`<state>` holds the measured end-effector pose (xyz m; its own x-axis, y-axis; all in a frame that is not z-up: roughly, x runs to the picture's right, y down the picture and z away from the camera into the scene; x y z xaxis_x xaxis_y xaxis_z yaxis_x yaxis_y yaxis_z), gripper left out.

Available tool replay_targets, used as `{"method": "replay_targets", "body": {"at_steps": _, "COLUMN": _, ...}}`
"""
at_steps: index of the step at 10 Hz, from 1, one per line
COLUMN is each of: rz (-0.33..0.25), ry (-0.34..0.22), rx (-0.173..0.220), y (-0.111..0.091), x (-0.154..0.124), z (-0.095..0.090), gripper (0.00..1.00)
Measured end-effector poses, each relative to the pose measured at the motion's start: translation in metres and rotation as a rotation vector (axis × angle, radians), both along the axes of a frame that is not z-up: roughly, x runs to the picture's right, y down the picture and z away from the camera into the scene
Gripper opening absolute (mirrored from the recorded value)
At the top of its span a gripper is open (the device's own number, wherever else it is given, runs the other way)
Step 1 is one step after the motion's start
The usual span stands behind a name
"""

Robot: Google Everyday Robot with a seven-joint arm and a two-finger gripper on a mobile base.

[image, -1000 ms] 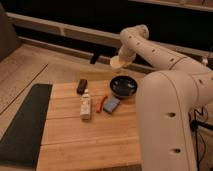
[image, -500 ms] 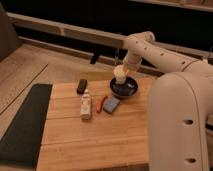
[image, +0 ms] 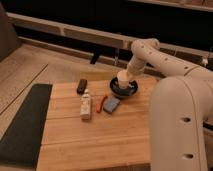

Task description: Place the ceramic cup in the ceramic bowl

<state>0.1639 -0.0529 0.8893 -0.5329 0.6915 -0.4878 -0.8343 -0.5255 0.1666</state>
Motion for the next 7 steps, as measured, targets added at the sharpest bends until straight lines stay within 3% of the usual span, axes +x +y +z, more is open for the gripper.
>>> {"method": "replay_targets", "body": {"at_steps": 6, "rz": 0.018, "ry": 0.029, "rx": 0.009, "y": 0.011, "x": 0.019, "z": 0.044, "gripper": 0.01}}
{"method": "replay_targets", "body": {"at_steps": 7, "rz": 0.014, "ry": 0.025, "rx": 0.011, "y": 0.013, "x": 0.017, "z": 0.050, "gripper": 0.09}}
